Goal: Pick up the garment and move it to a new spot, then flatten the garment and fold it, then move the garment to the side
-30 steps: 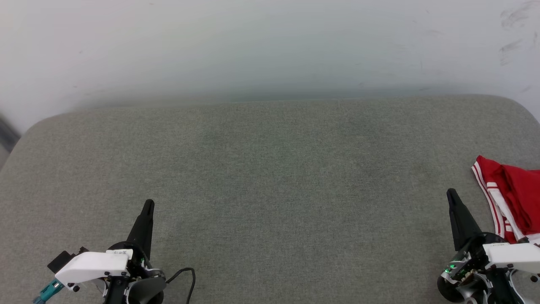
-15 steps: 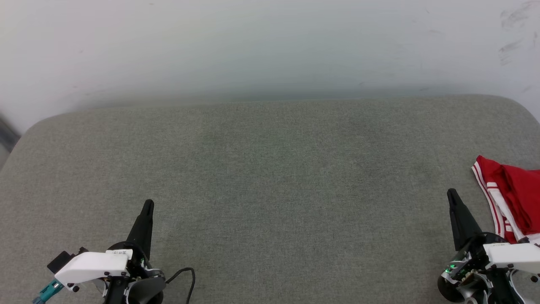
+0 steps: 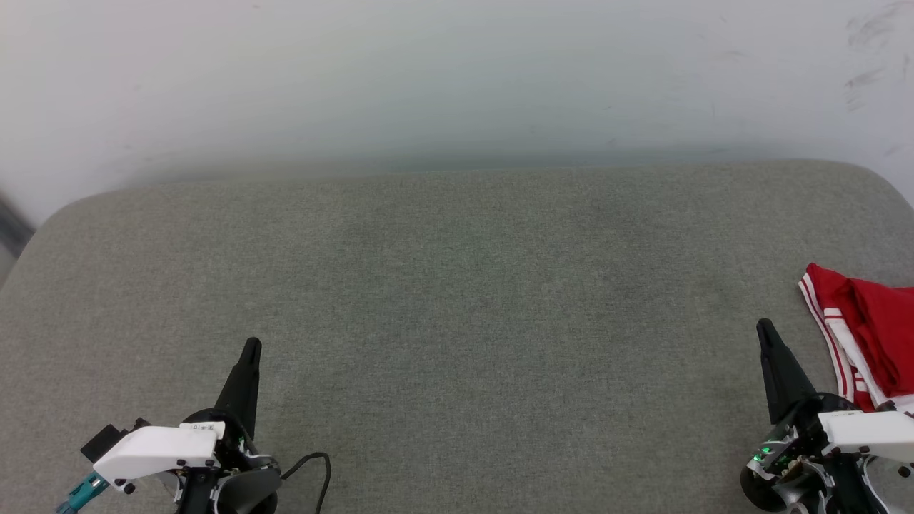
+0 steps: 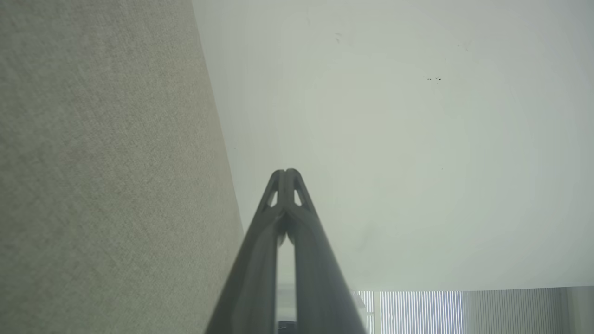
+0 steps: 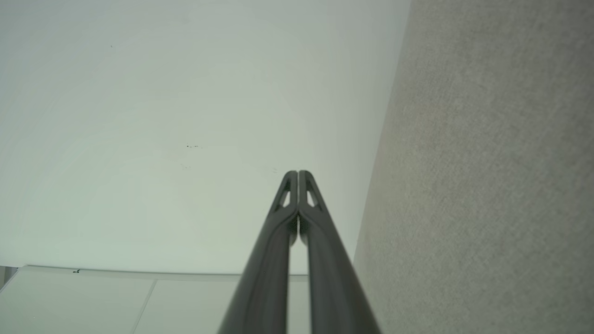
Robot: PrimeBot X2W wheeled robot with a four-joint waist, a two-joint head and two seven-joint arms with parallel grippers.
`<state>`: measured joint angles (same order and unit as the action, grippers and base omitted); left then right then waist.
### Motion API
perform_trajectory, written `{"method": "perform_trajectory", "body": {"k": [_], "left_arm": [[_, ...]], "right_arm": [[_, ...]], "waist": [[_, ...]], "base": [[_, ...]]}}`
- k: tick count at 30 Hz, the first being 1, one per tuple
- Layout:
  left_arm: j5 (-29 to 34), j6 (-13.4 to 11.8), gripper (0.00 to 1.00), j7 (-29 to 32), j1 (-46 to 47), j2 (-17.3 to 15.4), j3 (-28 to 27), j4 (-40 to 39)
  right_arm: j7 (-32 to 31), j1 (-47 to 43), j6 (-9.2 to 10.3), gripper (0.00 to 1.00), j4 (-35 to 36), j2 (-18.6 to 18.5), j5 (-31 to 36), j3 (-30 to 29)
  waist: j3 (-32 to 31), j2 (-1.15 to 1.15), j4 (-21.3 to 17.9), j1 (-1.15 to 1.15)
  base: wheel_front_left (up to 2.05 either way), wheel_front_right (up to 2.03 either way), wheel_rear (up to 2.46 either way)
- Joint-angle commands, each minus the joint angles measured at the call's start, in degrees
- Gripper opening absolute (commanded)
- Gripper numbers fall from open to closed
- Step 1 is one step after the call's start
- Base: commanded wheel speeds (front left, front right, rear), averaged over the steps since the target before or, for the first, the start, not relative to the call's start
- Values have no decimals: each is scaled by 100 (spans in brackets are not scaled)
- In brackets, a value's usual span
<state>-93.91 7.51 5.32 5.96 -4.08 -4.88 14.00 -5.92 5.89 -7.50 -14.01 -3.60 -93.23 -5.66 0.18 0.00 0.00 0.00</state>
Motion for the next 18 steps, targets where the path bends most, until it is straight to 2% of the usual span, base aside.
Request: {"method": "perform_trajectory", "body": {"k": [1,18], "left_arm": [[37,14,0,8,39,9,-26,6],[59,14,0,46,43,28,-53,7]], "right_arm": [[-12,60,2,0,-6,19,28,-11],[-27,63,2,0,-6,33,50,-29]], "waist": [[0,0,0,0],[0,0,0,0]], "base": [[0,0,0],[0,0,0]]}}
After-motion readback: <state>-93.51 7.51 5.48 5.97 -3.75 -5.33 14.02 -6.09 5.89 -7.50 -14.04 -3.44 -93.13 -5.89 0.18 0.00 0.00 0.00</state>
